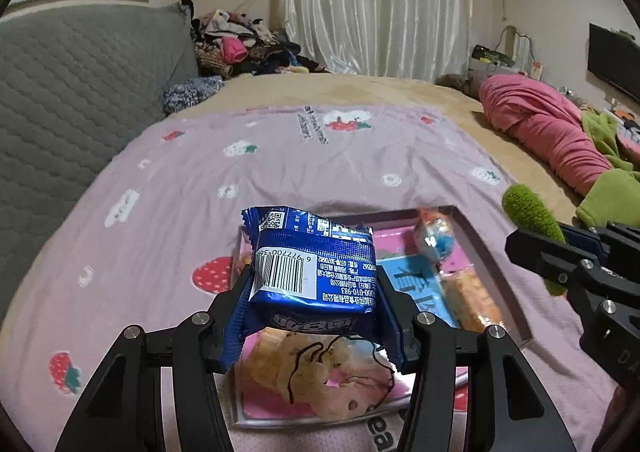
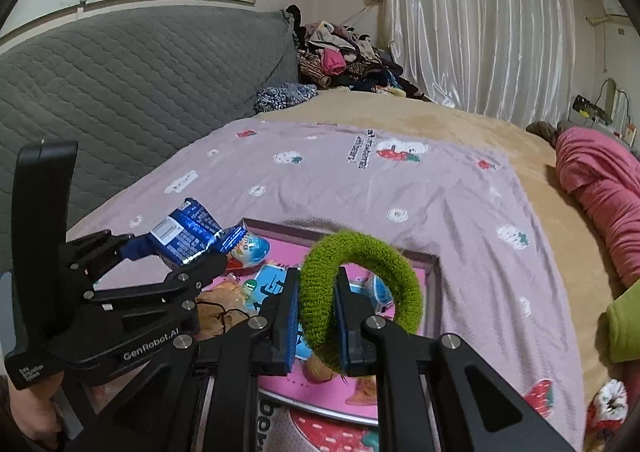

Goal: Organize objects
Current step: 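Lift the packet and ring and carry both over the pink tray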

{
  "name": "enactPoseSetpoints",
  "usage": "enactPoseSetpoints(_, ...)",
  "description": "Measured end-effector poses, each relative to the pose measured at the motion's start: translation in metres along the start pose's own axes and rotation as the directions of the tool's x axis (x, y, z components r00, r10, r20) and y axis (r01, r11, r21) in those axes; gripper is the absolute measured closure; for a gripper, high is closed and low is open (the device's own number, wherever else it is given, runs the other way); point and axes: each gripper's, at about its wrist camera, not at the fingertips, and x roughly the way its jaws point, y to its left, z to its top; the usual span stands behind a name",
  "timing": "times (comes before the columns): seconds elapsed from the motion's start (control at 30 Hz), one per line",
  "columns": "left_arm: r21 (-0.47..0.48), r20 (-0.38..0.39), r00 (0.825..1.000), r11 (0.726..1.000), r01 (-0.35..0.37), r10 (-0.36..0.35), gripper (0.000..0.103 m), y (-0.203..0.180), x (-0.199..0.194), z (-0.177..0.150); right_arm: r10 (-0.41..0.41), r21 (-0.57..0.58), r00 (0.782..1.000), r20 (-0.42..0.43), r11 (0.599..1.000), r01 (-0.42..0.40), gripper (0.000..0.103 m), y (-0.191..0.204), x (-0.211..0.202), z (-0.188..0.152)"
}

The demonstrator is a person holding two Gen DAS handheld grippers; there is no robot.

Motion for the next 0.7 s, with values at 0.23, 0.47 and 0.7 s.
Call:
enactPoseSetpoints(0.23,-0.002,-0.034,0.999,1.0,0.011,-0.011,0.046,0.001,0.044,-0.03,-0.005,0.019,0.999,-0.053,1.0,0.006,0.087,-0.004,0.05,-0.027)
enactPoseSetpoints(0.47,0.046,-0.057,0.998,0.998,0.035,-0.033,0.046,-0.009,0.073,-0.035,-0.022,0.001,0.995,-0.099,1.0,0.022,0.087,-0.008,0.091,-0.042)
enactPoseSetpoints(0.7,0.053,-0.107,0.994,0.998,0.033,-0.027,0.045,-0.011,0.092,-0.043,-0.041,-0.009,0.986,-0.161,0.999,0.04,0.087,-0.011,0.119,-0.052)
